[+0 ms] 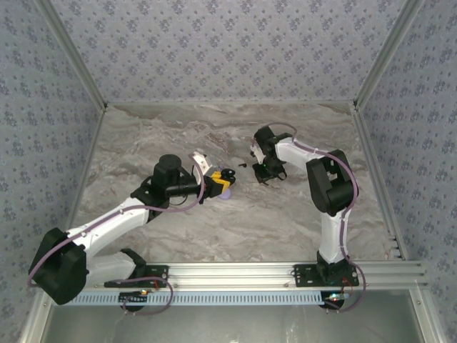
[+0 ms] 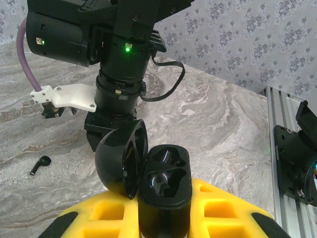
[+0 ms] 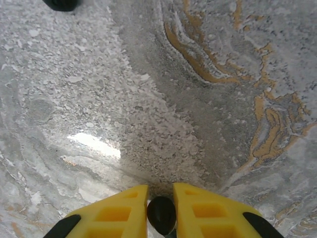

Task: Insert the wireless bluetooth earbuds into the charging case

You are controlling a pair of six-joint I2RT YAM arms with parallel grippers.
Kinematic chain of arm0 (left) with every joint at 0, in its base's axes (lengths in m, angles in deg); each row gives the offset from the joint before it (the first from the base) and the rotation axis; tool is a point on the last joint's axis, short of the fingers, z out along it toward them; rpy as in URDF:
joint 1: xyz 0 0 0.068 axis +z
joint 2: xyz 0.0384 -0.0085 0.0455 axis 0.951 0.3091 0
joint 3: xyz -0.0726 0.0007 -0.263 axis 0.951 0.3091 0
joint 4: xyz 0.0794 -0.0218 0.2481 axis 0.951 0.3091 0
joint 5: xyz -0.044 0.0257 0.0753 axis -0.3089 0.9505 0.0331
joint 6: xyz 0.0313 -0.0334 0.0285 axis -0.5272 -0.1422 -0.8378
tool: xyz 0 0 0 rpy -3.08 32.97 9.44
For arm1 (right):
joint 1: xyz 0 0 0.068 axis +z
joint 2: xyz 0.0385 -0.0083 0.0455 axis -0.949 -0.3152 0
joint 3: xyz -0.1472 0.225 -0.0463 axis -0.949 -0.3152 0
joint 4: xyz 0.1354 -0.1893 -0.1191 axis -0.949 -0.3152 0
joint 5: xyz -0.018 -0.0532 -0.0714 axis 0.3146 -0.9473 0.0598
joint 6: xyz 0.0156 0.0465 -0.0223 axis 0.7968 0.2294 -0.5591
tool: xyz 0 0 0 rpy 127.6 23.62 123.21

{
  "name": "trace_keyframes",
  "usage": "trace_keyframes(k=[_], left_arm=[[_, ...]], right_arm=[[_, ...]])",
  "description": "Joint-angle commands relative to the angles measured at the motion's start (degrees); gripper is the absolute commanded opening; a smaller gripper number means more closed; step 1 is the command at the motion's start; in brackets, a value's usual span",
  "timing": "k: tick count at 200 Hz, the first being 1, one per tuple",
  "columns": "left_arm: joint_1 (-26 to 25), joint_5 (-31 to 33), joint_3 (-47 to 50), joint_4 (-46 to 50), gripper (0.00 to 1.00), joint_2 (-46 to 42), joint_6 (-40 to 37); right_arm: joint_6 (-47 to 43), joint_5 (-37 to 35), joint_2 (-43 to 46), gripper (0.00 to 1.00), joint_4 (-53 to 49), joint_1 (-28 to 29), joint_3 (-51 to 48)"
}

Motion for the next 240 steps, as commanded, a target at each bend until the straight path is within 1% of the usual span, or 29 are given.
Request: trace_keyframes(k=[1,43,58,77,95,126,148,186,210,240], left_arm=[[-0.3,0.33,-1.64,-0.67,0.14,0.49,-0.86],[-0.33,0.58,-1.76,-1.24,0.14,1.52,-0.33],[-0.38,0.86,-1.86,-1.6,0.14,2.06,0.03],[-0.38,0.9,-2.1,-1.88,0.14,2.76,0.42],[-0.38,0.86,-2.36,-1.84,0.14,3.04,0.54],[-0.3,0.94,-2.36,-1.55,0.14,2.78,0.31],[-0.38,0.95,-2.22,-1.55,0.14,2.74,0.35],[-0.3,1.11,-2.25,-1.36,0.14,2.6,0.36],[-0.37,1.23,-2.21,-1.24,0.14,2.41,0.22],[-0.37,1.3,-2.2,-1.17,0.14,2.33,0.2]], right_arm=[[2.97,-1.27,0.73,0.19,-0.97,-2.25,-1.72],[7.39,3.81,3.27,0.19,2.05,-6.08,-4.21],[9.08,4.19,3.7,0.19,2.69,-7.03,-4.87],[9.78,2.99,3.3,0.2,2.42,-7.52,-5.21],[8.42,2.57,2.57,0.23,1.34,-7.36,-5.12],[3.84,0.89,1.89,0.36,-1.03,-6.27,-4.41],[0.62,-1.94,1.11,0.4,-2.85,-4.71,-2.91],[-2.43,-7.82,-1.73,0.38,-6.37,-2.42,0.47],[-3.36,-9.23,-2.79,0.36,-7.73,-1.65,1.54],[-3.63,-9.27,-3.06,0.31,-7.75,-1.5,1.77]])
